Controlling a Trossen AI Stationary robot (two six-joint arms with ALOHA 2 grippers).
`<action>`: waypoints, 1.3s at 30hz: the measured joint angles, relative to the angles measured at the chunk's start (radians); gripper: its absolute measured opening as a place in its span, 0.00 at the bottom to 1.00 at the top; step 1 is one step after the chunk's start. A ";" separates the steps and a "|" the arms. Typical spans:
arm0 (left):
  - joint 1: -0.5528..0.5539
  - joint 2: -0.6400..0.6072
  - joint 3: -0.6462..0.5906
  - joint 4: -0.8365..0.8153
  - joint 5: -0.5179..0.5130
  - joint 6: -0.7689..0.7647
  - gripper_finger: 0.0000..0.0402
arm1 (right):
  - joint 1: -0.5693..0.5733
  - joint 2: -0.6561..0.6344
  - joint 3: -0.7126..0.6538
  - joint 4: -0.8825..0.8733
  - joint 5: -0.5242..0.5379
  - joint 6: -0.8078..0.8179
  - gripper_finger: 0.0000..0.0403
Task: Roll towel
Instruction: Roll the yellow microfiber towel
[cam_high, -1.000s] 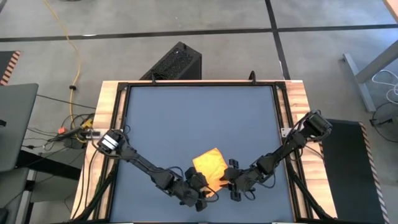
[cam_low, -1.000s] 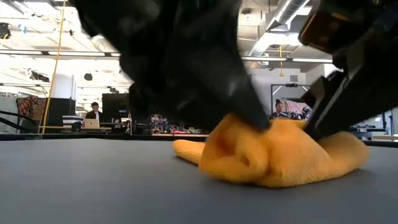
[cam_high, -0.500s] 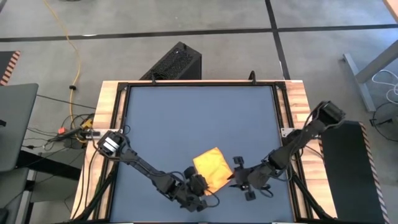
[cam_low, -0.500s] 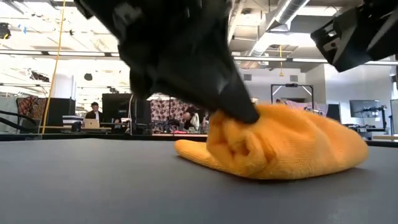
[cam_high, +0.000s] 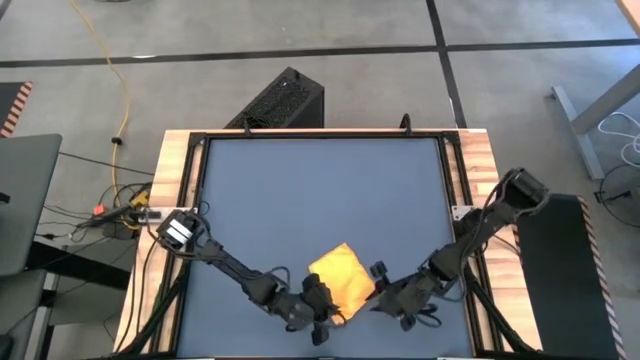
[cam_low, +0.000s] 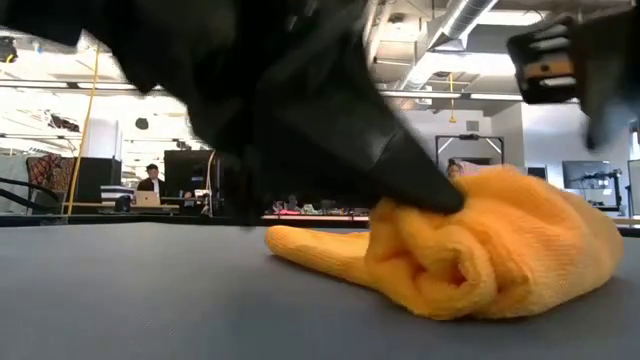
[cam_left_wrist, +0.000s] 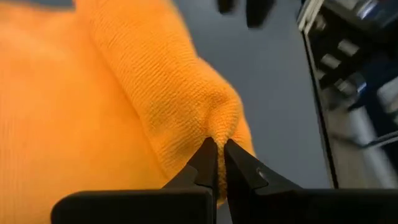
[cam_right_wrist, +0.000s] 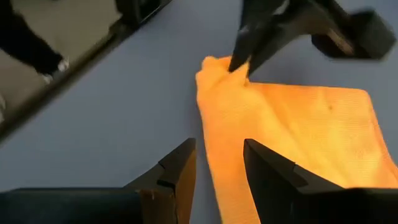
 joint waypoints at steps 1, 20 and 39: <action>0.002 0.001 -0.038 0.070 0.008 -0.027 0.00 | 0.012 0.017 0.000 -0.001 0.015 -0.023 0.40; 0.041 -0.004 -0.203 0.213 0.134 -0.244 0.00 | -0.018 0.176 0.000 0.106 0.229 -0.288 0.40; 0.046 -0.003 -0.200 0.176 0.166 -0.202 0.00 | -0.061 -0.088 0.000 -0.048 0.074 0.052 0.13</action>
